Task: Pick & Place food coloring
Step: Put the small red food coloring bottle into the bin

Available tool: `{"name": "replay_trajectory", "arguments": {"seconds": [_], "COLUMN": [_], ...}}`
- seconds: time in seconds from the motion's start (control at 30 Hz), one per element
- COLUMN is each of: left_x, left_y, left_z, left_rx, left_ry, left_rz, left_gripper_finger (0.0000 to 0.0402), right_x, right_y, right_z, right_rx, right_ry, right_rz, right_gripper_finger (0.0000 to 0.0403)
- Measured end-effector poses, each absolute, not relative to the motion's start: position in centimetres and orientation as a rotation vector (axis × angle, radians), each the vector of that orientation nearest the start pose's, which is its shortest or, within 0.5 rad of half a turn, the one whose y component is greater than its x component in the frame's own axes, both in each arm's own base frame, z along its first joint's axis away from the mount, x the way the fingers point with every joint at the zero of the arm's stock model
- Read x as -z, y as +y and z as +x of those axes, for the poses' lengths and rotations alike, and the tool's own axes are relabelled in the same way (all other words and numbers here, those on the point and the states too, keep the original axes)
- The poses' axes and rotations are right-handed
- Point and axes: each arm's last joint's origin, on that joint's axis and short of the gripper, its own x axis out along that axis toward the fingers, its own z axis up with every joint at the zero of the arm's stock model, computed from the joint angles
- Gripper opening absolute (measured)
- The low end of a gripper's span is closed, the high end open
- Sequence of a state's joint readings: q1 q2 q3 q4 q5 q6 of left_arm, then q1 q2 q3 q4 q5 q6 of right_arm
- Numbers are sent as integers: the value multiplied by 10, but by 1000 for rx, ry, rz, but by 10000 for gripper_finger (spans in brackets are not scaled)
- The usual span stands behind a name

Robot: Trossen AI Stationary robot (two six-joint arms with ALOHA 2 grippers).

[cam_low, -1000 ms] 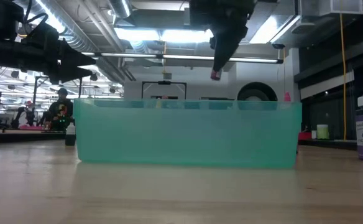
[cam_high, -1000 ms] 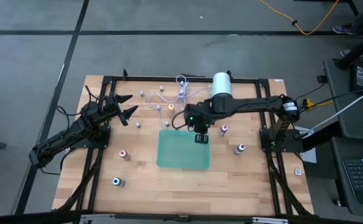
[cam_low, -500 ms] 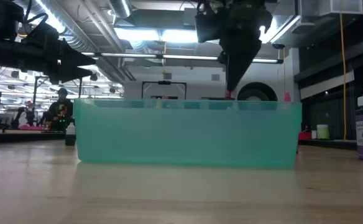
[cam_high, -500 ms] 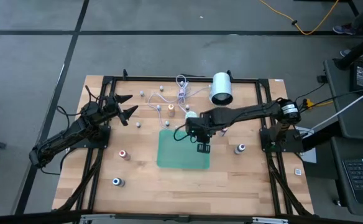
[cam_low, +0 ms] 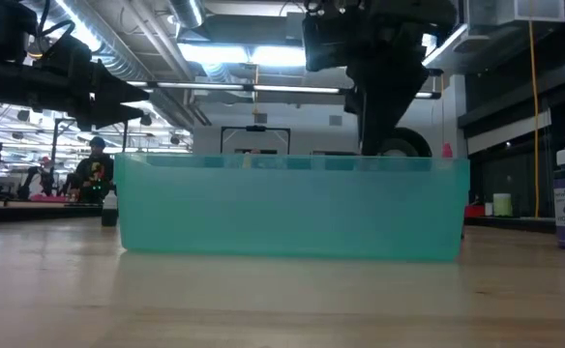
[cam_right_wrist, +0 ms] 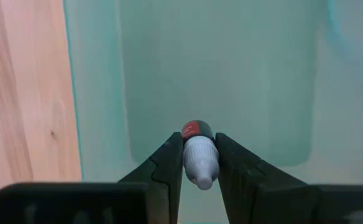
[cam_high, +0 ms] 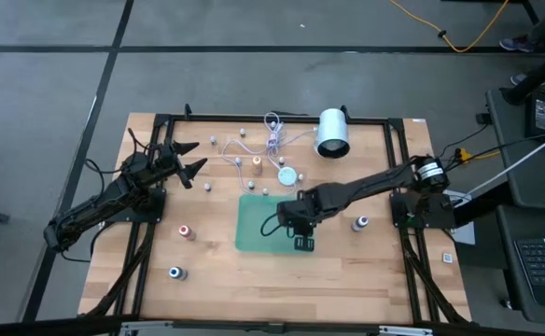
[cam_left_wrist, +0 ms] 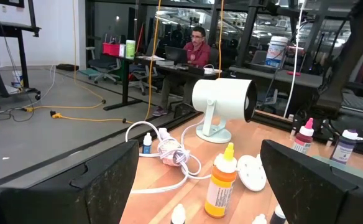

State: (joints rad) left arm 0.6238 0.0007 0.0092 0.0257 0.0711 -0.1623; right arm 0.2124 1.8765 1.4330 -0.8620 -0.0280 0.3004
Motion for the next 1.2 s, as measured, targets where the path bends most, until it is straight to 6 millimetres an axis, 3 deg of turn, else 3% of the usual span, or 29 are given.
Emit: {"name": "replay_trajectory", "arguments": {"seconds": [0.57,1.2], "left_x": [-169,-169], "left_y": [55,55], "left_z": [80,80], "left_rx": [-548,-548], "left_ry": [-77,-77], "left_rz": [-146,-146], "left_gripper_finger": [333,333], "right_x": [-181,-164], "right_y": [112,116], "right_z": [365,368], "right_rx": [-35,-39], "right_ry": [1392,1426], "right_rz": [103,80], "right_gripper_finger": [87,87]}}
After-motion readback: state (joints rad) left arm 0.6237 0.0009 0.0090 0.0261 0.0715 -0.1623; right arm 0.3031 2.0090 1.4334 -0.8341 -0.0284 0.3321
